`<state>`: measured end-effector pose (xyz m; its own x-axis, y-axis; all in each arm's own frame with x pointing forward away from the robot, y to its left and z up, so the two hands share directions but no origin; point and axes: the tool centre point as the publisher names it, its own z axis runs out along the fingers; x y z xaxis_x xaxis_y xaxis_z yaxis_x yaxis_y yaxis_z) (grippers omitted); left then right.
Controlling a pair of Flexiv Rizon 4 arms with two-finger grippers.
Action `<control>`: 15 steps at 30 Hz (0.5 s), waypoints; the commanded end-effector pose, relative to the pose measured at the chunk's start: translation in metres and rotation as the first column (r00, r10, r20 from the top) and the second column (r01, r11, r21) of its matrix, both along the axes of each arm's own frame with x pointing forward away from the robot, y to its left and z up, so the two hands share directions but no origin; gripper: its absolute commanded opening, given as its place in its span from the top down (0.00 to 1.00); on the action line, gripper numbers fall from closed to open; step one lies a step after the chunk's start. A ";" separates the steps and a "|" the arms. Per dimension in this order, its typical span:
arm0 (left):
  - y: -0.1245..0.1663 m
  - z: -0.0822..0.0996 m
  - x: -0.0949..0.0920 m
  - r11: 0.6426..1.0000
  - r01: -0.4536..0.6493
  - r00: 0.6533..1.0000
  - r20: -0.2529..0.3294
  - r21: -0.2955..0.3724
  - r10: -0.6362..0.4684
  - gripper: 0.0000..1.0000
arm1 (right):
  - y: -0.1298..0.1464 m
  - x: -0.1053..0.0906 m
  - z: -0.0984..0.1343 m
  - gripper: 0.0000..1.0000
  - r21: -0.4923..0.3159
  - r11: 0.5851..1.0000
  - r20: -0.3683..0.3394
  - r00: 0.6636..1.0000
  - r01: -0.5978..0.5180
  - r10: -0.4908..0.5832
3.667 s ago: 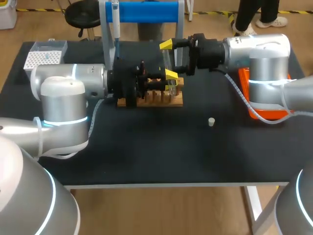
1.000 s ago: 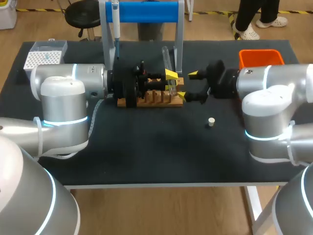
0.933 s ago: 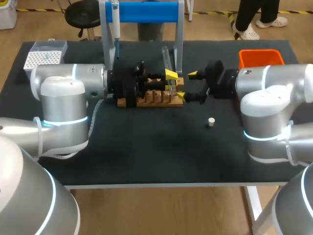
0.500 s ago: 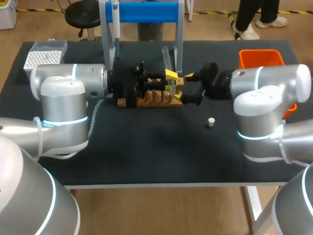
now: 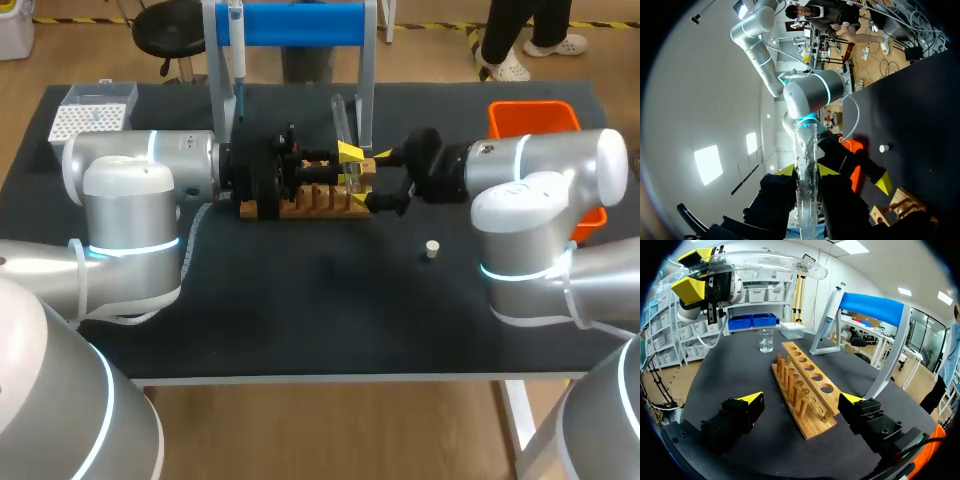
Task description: Invert the test tube, pick up the pipette, mount the tip to pipette, aspirate from beaker and dispense into the tube, eject the tip, return the pipette, and cap with the stopper.
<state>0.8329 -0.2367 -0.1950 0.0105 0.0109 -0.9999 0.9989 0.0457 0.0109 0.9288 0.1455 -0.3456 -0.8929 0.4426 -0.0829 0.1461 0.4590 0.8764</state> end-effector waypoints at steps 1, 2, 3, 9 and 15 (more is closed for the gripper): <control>-0.001 0.000 0.000 1.000 -0.002 1.000 0.002 0.001 0.002 1.00 | 0.004 0.001 -0.004 0.00 0.000 1.000 0.005 1.000 0.001 -0.001; -0.001 0.000 0.000 1.000 -0.002 1.000 0.002 0.001 0.002 1.00 | 0.005 0.001 -0.004 0.00 -0.001 1.000 0.005 1.000 0.000 0.000; -0.001 0.000 0.000 1.000 -0.002 1.000 0.002 0.001 0.002 1.00 | 0.005 0.000 -0.004 0.00 -0.001 1.000 0.006 1.000 -0.001 0.001; -0.001 0.000 0.000 1.000 -0.002 1.000 0.002 0.001 0.002 1.00 | 0.004 -0.001 -0.002 0.00 0.021 1.000 0.002 1.000 -0.010 0.010; -0.001 0.000 0.000 1.000 -0.002 1.000 0.002 0.001 0.002 1.00 | 0.004 -0.001 -0.002 0.00 0.021 1.000 0.002 1.000 -0.010 0.010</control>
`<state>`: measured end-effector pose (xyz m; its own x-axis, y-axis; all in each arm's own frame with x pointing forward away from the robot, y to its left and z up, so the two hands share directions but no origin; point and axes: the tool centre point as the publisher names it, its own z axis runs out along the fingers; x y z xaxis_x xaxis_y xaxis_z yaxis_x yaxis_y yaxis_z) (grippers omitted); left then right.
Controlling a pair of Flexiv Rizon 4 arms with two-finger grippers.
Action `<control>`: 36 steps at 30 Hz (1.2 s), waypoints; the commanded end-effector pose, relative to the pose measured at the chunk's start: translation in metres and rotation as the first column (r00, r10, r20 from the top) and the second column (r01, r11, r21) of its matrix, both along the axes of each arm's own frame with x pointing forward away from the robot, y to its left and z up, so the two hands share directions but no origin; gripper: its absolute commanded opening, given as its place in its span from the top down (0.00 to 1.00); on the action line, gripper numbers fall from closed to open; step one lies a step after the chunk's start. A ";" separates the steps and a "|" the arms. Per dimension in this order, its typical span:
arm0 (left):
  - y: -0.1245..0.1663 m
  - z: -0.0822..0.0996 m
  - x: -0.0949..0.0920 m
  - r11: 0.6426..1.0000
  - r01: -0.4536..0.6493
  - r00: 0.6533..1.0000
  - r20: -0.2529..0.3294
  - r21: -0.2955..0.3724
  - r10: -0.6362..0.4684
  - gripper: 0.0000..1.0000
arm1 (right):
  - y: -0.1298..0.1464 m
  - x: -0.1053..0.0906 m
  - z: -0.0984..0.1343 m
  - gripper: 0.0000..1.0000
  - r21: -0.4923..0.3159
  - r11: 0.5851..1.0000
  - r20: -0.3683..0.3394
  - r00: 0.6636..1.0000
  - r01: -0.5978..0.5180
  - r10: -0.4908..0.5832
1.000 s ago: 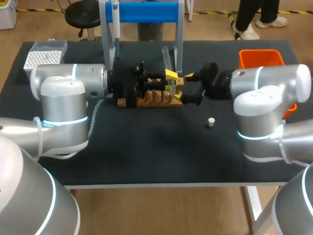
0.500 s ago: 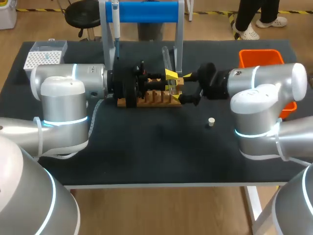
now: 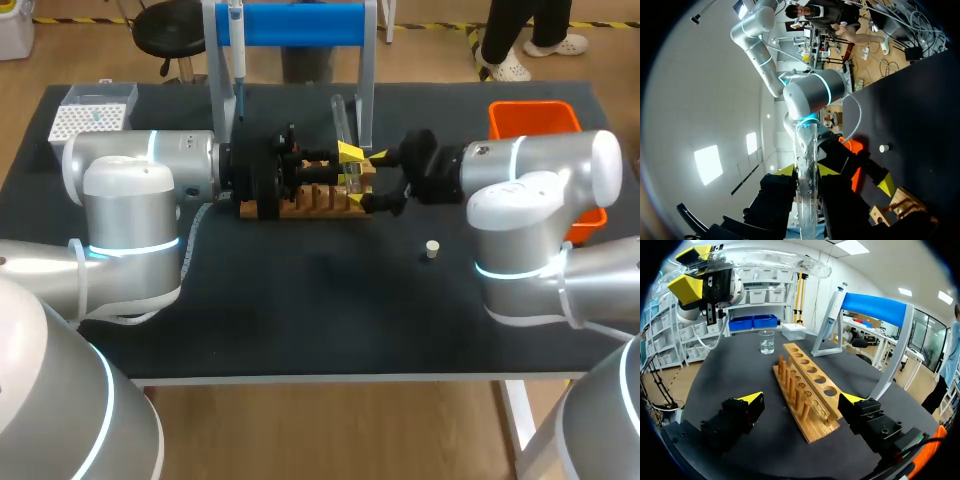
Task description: Invert the test tube, pick up the pipette, mount the tip to pipette, aspirate from beaker and dispense into the tube, eject the tip, return the pipette, and cap with the stopper.
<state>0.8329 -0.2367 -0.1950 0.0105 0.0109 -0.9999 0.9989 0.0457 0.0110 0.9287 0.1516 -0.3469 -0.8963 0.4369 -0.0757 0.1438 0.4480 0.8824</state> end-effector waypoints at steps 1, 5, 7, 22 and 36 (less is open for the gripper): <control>-0.001 0.000 0.000 1.000 -0.002 1.000 0.001 0.001 0.002 1.00 | -0.002 -0.001 -0.001 0.00 0.007 1.000 0.003 1.000 -0.002 0.002; -0.001 0.000 0.000 1.000 -0.002 1.000 0.001 0.001 0.002 1.00 | -0.002 -0.001 -0.001 0.00 0.007 1.000 0.003 1.000 -0.002 0.002; -0.001 0.000 0.000 1.000 -0.002 1.000 0.001 0.001 0.002 1.00 | -0.002 -0.001 -0.001 0.00 0.007 1.000 0.003 1.000 -0.002 0.002; 0.012 0.018 0.029 0.996 0.078 0.850 -0.519 -0.047 -0.091 1.00 | -0.002 -0.001 -0.001 0.00 0.007 1.000 0.003 1.000 -0.002 0.002; 0.007 0.031 0.041 0.993 -0.101 0.371 -0.924 0.058 0.091 1.00 | -0.002 -0.001 -0.001 0.00 0.007 1.000 0.003 1.000 -0.002 0.002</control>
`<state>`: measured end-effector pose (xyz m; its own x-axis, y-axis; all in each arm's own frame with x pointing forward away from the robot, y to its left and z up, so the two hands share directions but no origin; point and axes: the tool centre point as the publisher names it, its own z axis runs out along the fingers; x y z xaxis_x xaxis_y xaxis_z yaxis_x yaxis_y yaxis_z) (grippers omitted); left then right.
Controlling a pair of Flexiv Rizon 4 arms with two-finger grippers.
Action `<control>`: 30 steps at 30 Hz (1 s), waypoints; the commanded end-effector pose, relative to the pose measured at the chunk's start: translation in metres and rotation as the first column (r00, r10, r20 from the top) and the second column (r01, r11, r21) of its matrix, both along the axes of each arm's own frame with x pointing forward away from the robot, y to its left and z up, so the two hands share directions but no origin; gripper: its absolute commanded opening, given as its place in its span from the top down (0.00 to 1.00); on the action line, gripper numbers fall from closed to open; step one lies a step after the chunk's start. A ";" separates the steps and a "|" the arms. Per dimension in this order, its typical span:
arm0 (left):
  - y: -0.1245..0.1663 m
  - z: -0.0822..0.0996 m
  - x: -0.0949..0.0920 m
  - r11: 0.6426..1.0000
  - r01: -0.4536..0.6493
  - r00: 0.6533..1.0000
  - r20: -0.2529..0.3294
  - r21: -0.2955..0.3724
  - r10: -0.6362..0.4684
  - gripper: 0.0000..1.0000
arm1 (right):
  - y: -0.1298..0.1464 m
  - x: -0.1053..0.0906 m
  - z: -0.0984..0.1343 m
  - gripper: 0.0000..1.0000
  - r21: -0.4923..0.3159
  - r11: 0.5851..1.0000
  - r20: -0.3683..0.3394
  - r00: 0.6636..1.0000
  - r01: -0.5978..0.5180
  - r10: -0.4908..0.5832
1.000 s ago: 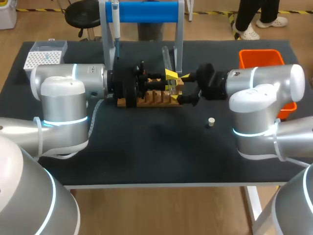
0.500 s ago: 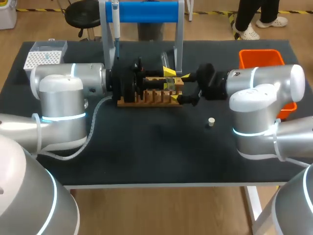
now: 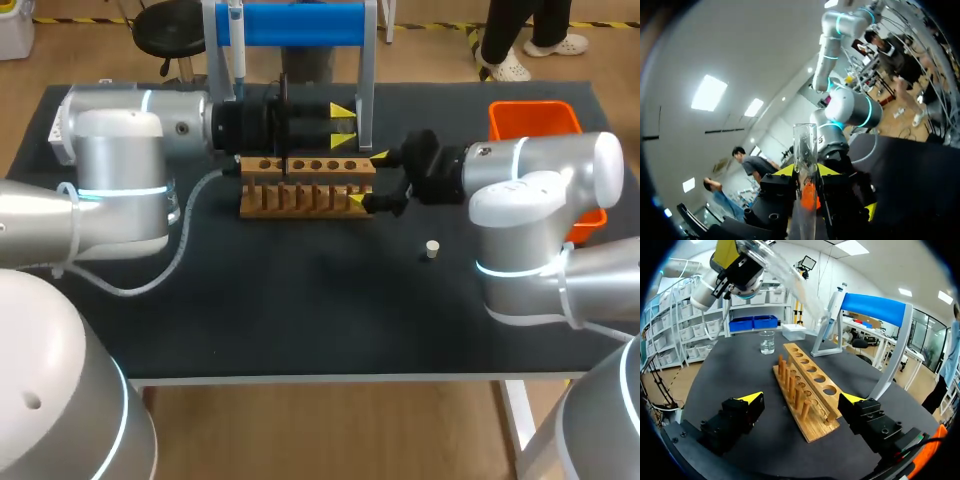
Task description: Invert the test tube, pick up the pipette, mount the tip to pipette, aspirate from beaker and dispense into the tube, eject the tip, return the pipette, and cap with the stopper.
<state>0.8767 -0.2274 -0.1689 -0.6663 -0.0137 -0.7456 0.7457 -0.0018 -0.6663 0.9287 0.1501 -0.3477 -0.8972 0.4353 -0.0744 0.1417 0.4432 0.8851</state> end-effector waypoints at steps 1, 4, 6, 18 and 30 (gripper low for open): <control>-0.002 0.005 -0.002 0.989 -0.096 0.894 -0.426 0.111 0.135 1.00 | -0.001 -0.001 0.000 0.00 0.001 1.000 0.002 1.000 0.000 0.000; -0.002 0.005 -0.002 0.989 -0.096 0.894 -0.426 0.111 0.135 1.00 | -0.001 -0.001 0.000 0.00 0.001 1.000 0.002 1.000 0.000 0.000; -0.002 0.005 -0.002 0.989 -0.096 0.894 -0.426 0.111 0.135 1.00 | -0.001 -0.001 0.000 0.00 0.001 1.000 0.002 1.000 0.000 0.000; 0.012 -0.002 0.011 0.988 -0.101 0.836 -0.529 0.115 0.147 1.00 | -0.001 -0.001 0.000 0.00 0.001 1.000 0.002 1.000 0.000 0.000; 0.042 -0.009 0.065 0.988 -0.155 0.692 -0.711 0.025 0.126 1.00 | -0.001 -0.001 0.000 0.00 0.001 1.000 0.002 1.000 0.000 0.000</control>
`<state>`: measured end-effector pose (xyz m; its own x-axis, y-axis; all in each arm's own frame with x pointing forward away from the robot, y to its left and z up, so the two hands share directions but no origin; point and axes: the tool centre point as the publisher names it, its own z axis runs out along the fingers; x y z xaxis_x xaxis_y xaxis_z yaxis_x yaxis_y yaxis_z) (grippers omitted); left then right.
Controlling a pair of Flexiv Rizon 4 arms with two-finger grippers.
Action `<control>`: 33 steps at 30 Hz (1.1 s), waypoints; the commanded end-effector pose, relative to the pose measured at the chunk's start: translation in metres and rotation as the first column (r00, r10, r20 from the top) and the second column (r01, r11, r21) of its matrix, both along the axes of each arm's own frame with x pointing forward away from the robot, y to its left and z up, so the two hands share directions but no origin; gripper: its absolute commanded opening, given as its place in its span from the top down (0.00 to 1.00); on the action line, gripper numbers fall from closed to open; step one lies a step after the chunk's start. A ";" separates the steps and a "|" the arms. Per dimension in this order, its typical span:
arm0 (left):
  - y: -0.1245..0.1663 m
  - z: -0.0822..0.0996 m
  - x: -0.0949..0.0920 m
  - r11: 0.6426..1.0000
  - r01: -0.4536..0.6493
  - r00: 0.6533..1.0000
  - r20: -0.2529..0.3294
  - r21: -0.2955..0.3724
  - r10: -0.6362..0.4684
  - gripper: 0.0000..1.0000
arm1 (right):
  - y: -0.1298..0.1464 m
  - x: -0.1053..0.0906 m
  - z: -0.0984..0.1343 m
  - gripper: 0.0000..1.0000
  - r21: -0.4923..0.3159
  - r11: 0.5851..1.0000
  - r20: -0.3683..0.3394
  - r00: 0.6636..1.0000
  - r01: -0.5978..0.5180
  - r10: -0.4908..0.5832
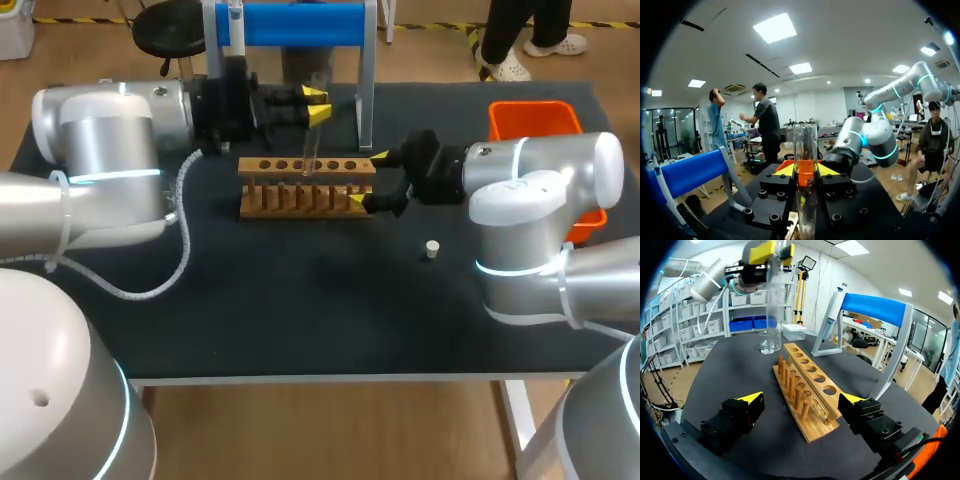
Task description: Invert the test tube, pick up the pipette, mount the tip to pipette, aspirate from beaker and dispense into the tube, eject the tip, return the pipette, and cap with the stopper.
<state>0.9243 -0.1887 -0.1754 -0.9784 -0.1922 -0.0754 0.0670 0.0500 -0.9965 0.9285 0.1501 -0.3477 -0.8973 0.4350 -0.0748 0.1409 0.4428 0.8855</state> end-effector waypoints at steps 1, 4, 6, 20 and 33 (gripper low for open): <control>0.003 -0.003 0.022 1.000 0.025 0.999 -0.038 -0.016 -0.026 1.00 | -0.001 0.000 0.000 0.00 0.001 1.000 0.001 1.000 0.001 -0.001; 0.005 -0.004 0.033 1.000 0.026 0.997 -0.067 -0.011 -0.027 1.00 | -0.001 0.000 0.000 0.00 0.001 1.000 0.001 1.000 0.001 -0.001; 0.005 -0.003 0.039 0.999 0.030 0.997 -0.070 -0.032 -0.032 1.00 | -0.001 0.000 0.000 0.00 0.001 1.000 0.001 1.000 0.001 -0.001; -0.001 -0.003 0.050 0.996 0.017 0.999 -0.036 -0.087 -0.020 1.00 | -0.001 0.000 0.000 0.00 0.001 1.000 0.001 1.000 0.001 -0.001; -0.005 -0.005 0.052 0.995 0.023 0.999 -0.025 -0.097 -0.026 1.00 | 0.000 0.000 -0.001 0.00 -0.002 1.000 0.003 1.000 0.005 -0.005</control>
